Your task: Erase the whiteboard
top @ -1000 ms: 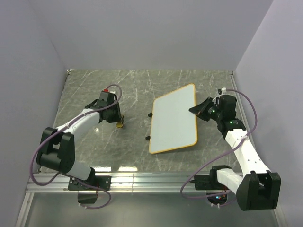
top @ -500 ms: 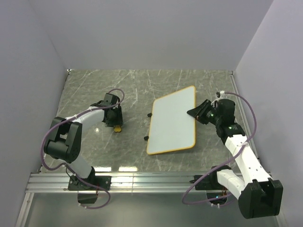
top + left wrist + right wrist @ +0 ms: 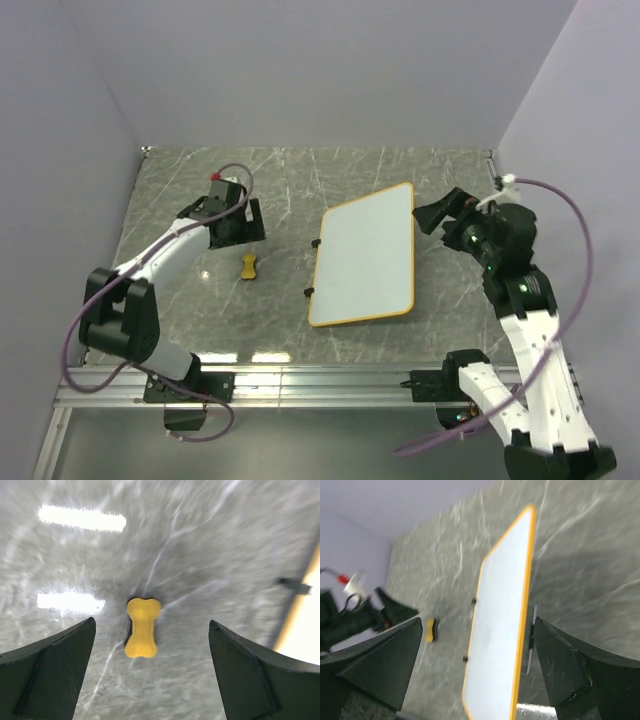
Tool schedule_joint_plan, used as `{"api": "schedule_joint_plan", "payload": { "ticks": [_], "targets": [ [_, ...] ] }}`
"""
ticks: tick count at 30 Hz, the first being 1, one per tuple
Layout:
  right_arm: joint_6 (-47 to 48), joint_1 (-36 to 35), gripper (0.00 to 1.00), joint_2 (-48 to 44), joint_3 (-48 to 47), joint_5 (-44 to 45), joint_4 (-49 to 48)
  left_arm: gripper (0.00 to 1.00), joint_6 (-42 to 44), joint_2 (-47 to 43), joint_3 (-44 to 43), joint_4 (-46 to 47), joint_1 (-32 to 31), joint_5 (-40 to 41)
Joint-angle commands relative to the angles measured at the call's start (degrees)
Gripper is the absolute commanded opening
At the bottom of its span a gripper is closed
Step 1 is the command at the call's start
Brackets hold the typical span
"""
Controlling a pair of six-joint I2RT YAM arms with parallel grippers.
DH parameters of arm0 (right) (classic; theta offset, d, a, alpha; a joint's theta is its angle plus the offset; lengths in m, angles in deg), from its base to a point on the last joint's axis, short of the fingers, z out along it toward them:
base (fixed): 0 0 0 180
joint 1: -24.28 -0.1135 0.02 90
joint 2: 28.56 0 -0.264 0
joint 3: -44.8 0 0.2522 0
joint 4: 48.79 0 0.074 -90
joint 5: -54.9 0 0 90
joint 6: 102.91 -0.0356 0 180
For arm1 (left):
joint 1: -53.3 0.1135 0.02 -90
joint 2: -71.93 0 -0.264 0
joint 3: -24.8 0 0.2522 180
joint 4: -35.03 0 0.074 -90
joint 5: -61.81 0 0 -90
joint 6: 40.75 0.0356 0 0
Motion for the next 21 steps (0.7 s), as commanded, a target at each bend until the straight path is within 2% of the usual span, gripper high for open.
{"api": "schedule_joint_plan", "payload": {
  "ticks": [1, 4, 6, 8, 11, 14, 21],
  "targets": [
    [3.4, -0.3, 1.0, -7.0, -3.0, 13.4, 7.9, 1.0, -1.1, -7.0, -3.3, -0.7, 0.1, 1.7],
    [2.3, -0.3, 1.0, -12.5, 2.7, 19.2, 9.4, 0.99, -1.4, -13.6, -1.6, 0.7, 0.1, 5.2],
    [0.0, -0.4, 1.0, -16.0, 9.1, 23.9, 9.7, 1.0, -2.0, -21.0, 2.4, 3.0, 0.1, 8.3],
    [-0.5, -0.4, 1.0, -20.7, 12.0, 24.2, 10.4, 0.99, -1.4, -28.2, 7.3, 6.3, 0.1, 15.0],
    [-3.7, -0.3, 1.0, -24.1, 14.0, 27.0, 12.7, 1.0, 2.2, -28.8, 9.6, 5.3, 0.1, 24.0],
    [-3.8, -0.3, 1.0, -26.0, 14.8, 26.1, 11.6, 1.0, 6.1, -32.7, 14.3, 9.2, 0.1, 24.5],
    [-2.3, -0.3, 1.0, -21.8, 13.4, 25.7, 8.9, 1.0, 4.9, -36.0, 16.9, 12.9, 0.1, 22.1]
  ]
}}
